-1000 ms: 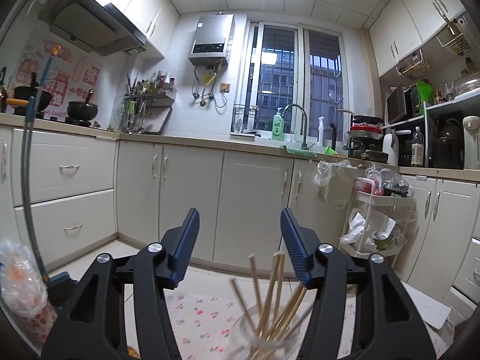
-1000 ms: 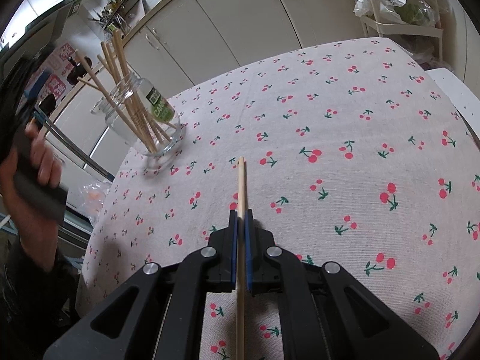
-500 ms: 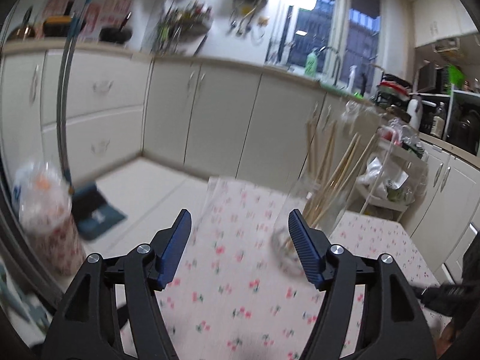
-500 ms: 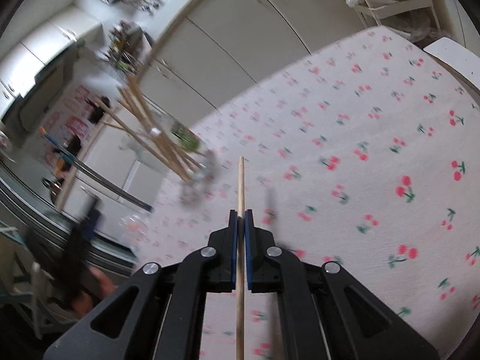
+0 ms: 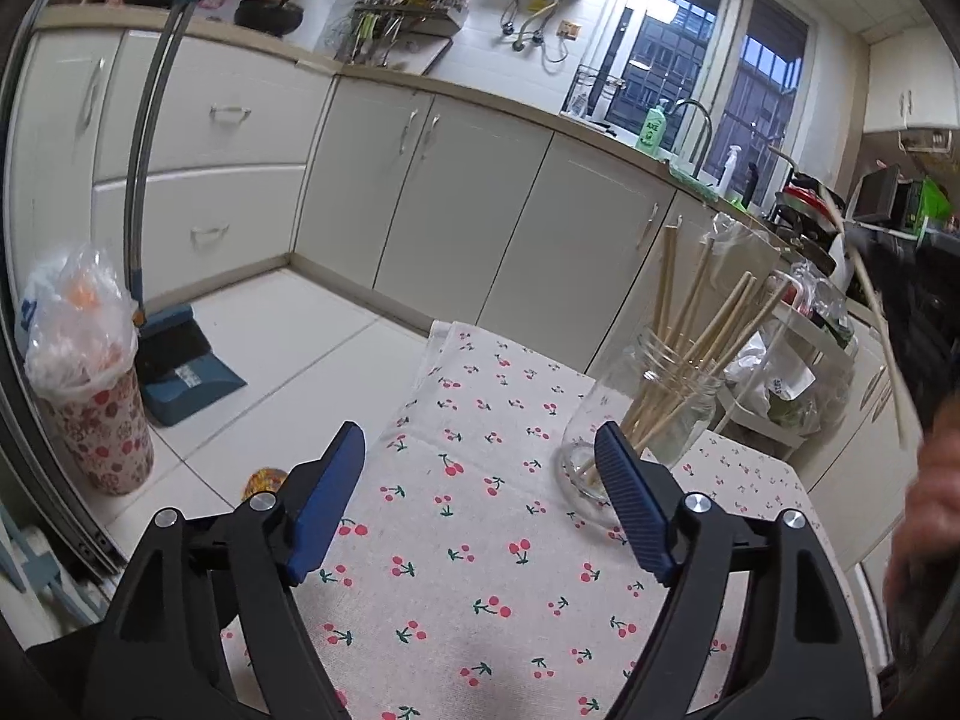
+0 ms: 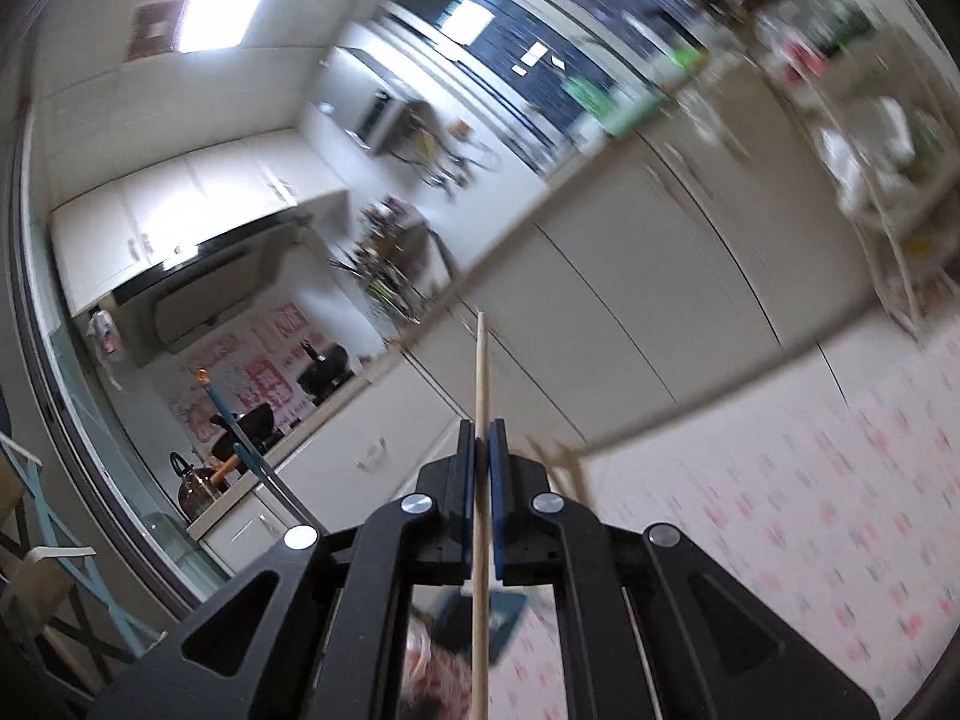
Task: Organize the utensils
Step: 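Lower the right-held stick into the jar and open the right gripper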
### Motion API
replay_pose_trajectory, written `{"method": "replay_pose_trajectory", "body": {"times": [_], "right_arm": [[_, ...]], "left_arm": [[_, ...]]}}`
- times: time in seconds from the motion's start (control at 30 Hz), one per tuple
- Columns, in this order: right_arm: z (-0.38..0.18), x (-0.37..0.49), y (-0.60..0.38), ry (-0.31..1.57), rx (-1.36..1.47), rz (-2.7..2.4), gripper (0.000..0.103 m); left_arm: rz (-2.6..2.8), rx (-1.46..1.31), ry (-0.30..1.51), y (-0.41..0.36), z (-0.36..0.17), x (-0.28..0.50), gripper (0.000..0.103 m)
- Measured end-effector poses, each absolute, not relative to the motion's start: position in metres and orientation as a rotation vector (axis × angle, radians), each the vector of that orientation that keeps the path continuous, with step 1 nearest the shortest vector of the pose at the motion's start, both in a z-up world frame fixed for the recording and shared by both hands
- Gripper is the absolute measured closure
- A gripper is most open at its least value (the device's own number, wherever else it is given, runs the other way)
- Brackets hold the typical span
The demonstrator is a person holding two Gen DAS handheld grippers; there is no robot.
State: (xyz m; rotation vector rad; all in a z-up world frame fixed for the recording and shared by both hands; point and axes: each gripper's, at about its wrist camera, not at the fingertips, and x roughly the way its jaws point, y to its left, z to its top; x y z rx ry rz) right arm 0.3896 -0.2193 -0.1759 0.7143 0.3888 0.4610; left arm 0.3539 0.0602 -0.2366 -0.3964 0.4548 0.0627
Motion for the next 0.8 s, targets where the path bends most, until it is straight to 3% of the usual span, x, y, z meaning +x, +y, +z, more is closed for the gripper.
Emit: {"method": "replay_pose_trajectory", "body": {"times": [0.17,0.37,0.8], "right_arm": [[-0.161,0.419,-0.186,0.295,0.612,0.471,0.098],[-0.182,0.449,-0.165,0.261,0.530,0.414,0.098],[-0.205,0.444,-0.127,0.153,0.219,0.330,0.098]], "left_arm": [[0.053,-0.446,0.469,0.066,-0.241,0.356,0.028],[0.032,-0.469,0.479,0.067,-0.245,0.359,0.027],[0.018,-0.478,0.484,0.064,-0.245,0.360,0.026]]}}
